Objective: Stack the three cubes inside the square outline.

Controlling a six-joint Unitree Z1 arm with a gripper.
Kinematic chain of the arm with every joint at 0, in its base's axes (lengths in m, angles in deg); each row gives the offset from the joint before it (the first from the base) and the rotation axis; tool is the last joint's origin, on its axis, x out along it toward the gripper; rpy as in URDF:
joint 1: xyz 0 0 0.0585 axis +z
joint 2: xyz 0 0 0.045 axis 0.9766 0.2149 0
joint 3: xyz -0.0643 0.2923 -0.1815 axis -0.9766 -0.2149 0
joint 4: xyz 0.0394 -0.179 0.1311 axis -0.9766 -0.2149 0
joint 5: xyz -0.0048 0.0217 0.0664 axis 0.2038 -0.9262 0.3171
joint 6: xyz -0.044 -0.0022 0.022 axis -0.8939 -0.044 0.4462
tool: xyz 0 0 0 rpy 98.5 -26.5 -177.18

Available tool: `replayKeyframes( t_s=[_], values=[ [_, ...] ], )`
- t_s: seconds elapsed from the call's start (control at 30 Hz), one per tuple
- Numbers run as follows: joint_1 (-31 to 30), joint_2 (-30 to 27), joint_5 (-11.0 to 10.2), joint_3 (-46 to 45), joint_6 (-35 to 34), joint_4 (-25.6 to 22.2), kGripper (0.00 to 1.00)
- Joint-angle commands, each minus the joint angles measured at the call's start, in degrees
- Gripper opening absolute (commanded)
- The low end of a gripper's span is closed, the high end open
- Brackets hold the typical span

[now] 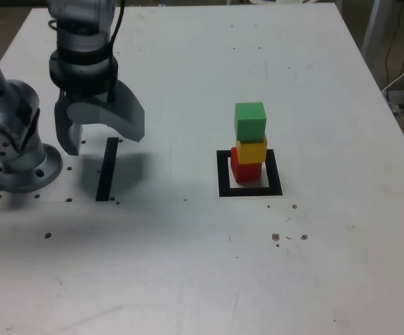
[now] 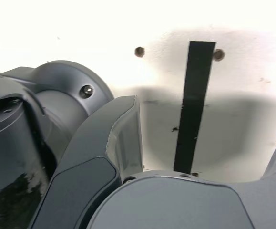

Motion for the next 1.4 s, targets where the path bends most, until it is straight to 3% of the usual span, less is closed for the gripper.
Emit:
replayKeyframes(
  t_s=[0.0,0.43,0.6,0.87,1.37],
  values=[
    [-0.1,-0.2,-0.2,-0.2,-0.1,0.8,0.99],
    [-0.1,-2.0,-4.8,-0.5,-0.1,2.6,1.0],
    [-0.1,-2.5,-3.6,-0.5,-0.1,2.7,1.0],
    [-0.1,-2.2,2.9,0.4,-0.1,2.3,1.0],
    [-0.1,-2.2,3.6,0.2,0.2,2.2,1.0]
  ],
)
